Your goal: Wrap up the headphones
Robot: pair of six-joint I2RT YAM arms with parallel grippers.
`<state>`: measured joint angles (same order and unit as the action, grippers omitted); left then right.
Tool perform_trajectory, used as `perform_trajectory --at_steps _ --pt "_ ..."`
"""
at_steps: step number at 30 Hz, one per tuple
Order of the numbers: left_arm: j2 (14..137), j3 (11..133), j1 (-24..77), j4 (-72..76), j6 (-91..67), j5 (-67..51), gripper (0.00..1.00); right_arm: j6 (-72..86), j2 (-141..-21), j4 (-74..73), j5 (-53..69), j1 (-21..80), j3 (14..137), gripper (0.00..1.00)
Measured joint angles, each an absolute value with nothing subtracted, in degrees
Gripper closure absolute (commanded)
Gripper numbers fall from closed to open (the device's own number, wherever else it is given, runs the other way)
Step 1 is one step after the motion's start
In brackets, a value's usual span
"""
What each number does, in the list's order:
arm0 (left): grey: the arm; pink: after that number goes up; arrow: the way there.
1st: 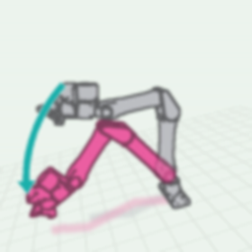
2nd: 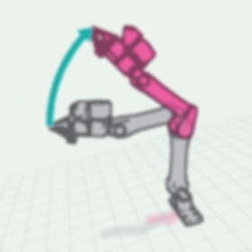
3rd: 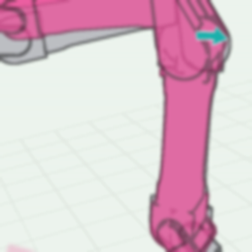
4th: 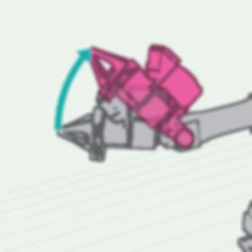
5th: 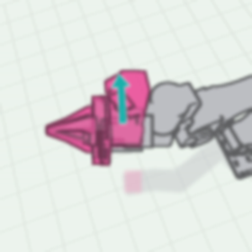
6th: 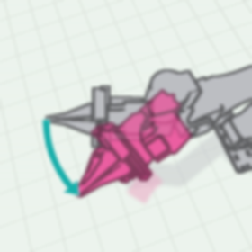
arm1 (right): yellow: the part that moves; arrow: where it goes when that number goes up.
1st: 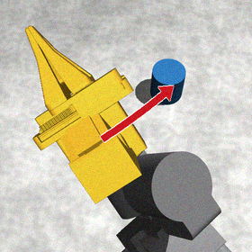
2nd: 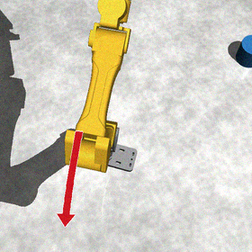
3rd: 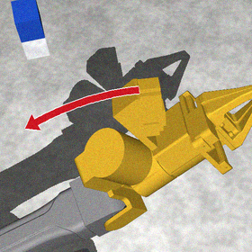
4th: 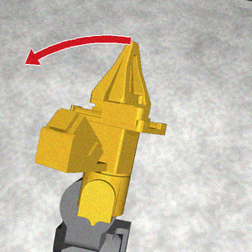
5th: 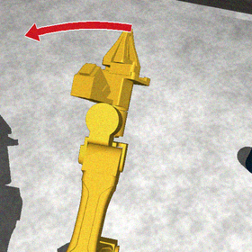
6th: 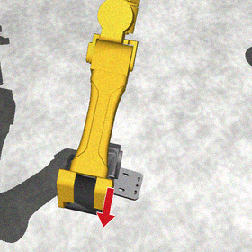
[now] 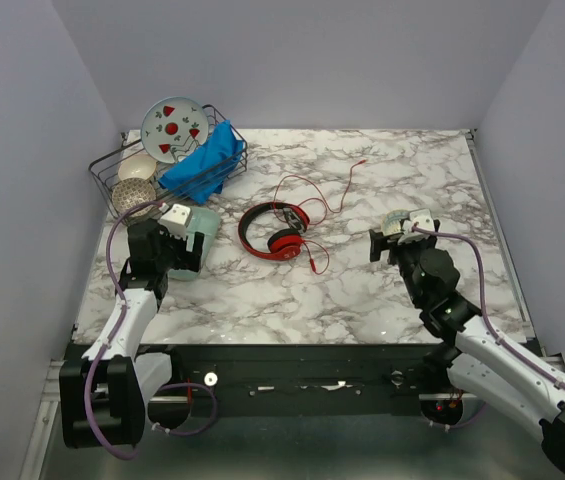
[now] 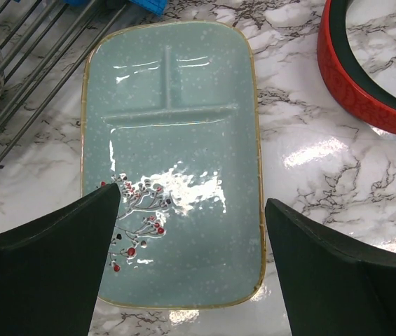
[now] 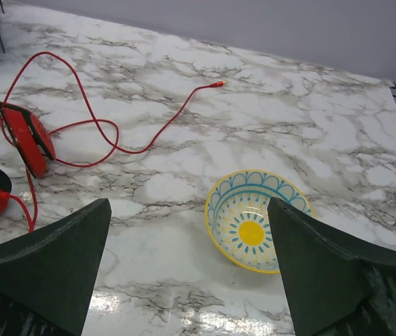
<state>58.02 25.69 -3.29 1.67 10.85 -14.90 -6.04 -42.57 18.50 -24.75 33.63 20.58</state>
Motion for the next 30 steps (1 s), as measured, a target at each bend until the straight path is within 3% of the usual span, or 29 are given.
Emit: perform_trajectory --at_steps 8,13,19,28,30 --pt "58.3 30.6 -3.4 -4.1 14.1 -19.6 0.04 -6.1 -42.2 17.0 -17.0 33.6 23.7 0.0" --pt "65.4 45.1 1.0 -12.7 16.9 -23.9 0.12 -7.2 -49.7 13.4 -13.9 33.6 34.2 0.0" --pt "80.9 60.7 13.5 -18.2 15.6 -18.9 0.19 -9.1 -58.9 9.9 -12.5 33.6 44.1 0.0" --pt "102.9 73.5 19.6 -23.9 12.4 -5.5 0.24 -10.5 -60.7 6.8 -11.0 33.6 43.9 0.0" --pt "105.2 74.4 20.0 -24.3 12.3 -4.2 0.29 -10.8 -60.6 6.7 -11.0 33.6 43.4 0.0"
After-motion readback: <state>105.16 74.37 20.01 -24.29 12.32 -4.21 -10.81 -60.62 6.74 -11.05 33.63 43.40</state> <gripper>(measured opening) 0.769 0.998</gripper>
